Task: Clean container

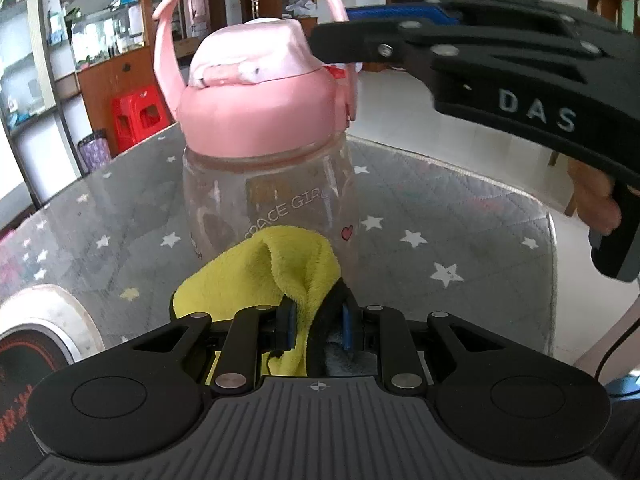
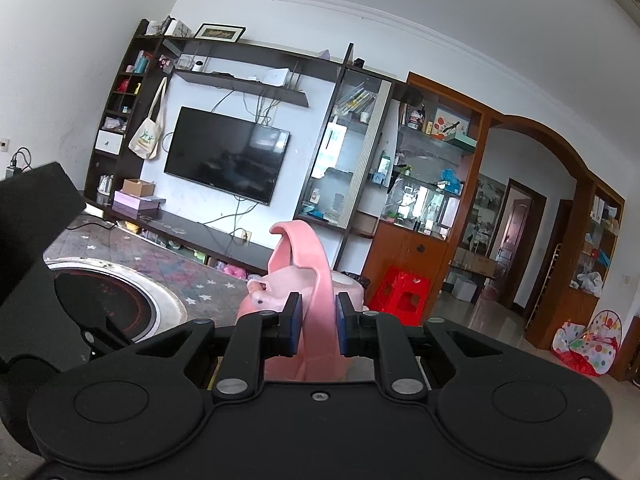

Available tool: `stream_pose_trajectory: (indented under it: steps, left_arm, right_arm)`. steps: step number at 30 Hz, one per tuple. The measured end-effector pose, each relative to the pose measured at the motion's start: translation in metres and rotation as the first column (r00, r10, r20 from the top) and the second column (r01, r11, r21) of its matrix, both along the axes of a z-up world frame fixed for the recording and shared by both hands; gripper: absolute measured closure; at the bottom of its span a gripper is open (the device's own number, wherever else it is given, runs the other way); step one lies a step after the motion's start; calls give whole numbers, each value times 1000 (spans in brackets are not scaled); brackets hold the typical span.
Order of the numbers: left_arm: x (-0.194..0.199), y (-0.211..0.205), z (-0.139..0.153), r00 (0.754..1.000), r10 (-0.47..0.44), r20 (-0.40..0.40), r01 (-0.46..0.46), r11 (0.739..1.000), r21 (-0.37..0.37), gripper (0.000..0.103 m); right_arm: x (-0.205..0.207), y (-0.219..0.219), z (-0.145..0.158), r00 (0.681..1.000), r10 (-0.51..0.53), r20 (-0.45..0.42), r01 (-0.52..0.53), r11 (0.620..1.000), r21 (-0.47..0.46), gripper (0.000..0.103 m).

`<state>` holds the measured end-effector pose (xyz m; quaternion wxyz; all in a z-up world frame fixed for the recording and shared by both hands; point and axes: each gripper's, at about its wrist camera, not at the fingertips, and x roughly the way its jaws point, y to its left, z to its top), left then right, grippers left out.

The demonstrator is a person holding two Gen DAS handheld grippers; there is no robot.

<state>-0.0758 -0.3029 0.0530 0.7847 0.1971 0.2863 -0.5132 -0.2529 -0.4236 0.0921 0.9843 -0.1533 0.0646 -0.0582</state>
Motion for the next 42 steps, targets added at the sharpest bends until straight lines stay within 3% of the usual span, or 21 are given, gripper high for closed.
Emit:
stream_pose_trajectory:
  steps: [24, 42]
  left_arm:
    - [15, 20, 72, 986, 106, 125, -97, 993, -70, 82]
    - [3, -4, 53, 995, 8, 102, -5, 1000, -28, 82]
  right_arm:
    - [5, -7, -8, 1000, -13, -7, 13, 1000, -11, 84]
    - [14, -27, -3, 999, -50, 3, 50, 998, -48, 90]
